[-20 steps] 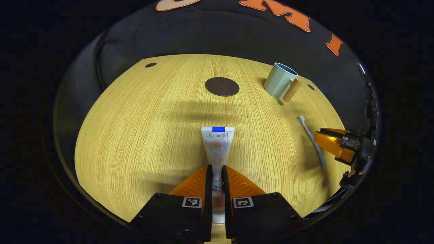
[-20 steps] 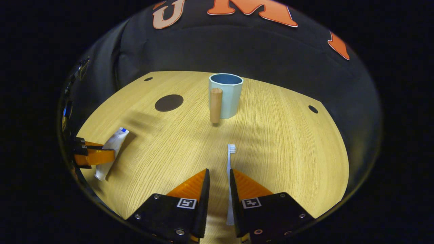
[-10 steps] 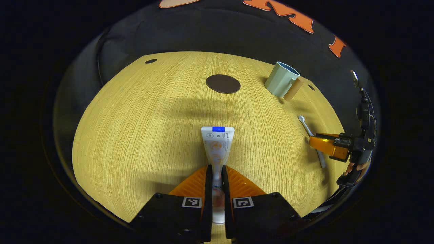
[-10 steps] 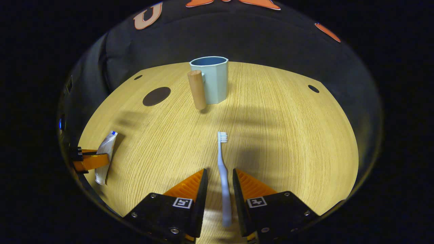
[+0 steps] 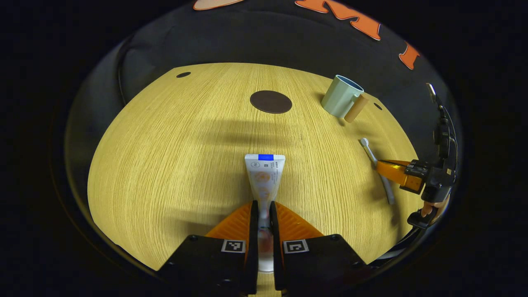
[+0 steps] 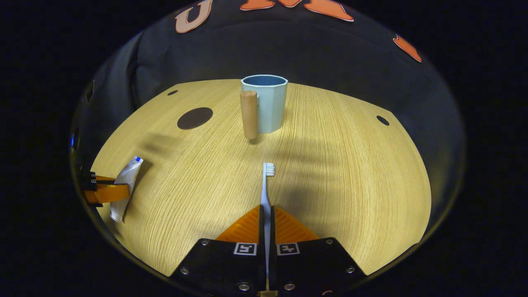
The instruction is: Put the toothbrush and toothpaste on the desktop into the cup, then pick up the cup and place it on the coaster on the desktop.
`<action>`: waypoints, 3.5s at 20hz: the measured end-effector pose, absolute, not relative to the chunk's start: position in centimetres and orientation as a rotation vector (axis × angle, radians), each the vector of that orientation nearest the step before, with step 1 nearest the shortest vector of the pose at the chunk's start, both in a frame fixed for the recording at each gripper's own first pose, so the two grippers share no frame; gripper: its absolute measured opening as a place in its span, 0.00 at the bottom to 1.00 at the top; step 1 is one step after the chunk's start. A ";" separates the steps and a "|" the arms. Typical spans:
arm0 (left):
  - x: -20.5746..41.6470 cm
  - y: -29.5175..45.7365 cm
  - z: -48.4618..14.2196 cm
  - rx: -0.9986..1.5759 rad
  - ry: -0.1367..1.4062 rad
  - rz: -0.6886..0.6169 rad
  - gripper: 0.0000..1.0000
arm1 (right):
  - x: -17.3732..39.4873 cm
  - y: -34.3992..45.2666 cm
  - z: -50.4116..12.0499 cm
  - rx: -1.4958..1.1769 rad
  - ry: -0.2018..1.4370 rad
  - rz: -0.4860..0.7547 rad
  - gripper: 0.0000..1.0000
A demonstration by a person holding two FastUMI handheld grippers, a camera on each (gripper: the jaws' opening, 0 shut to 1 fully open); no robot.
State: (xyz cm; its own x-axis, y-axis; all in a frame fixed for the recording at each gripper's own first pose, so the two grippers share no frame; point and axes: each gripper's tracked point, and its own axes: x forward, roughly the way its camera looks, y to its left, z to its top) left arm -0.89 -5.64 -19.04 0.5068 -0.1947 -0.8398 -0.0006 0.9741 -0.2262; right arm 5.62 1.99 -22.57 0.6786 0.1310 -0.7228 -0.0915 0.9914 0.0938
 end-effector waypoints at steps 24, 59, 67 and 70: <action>1.3 -3.5 -17.6 -0.192 0.981 -0.115 0.19 | 14.2 0.7 -2.3 0.232 0.250 0.128 0.03; 2.6 -2.9 -14.2 -0.159 0.786 -0.113 0.19 | 30.5 1.5 -9.4 0.196 0.077 0.192 0.05; 10.9 -7.3 -11.5 -0.149 0.613 -0.196 0.19 | 26.1 0.3 -13.0 0.290 0.283 0.216 0.35; 17.1 -9.1 -7.7 -0.176 0.453 -0.233 0.19 | 22.5 -0.3 -12.6 0.263 0.293 0.246 0.63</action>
State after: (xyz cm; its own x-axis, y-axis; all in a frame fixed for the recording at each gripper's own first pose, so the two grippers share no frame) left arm 17.12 -9.07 -7.72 0.8732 -0.2610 -0.4115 0.1830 0.9583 -0.2195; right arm 22.48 -0.34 -12.60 0.9283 0.2748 -0.2505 -0.1991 0.9363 0.2894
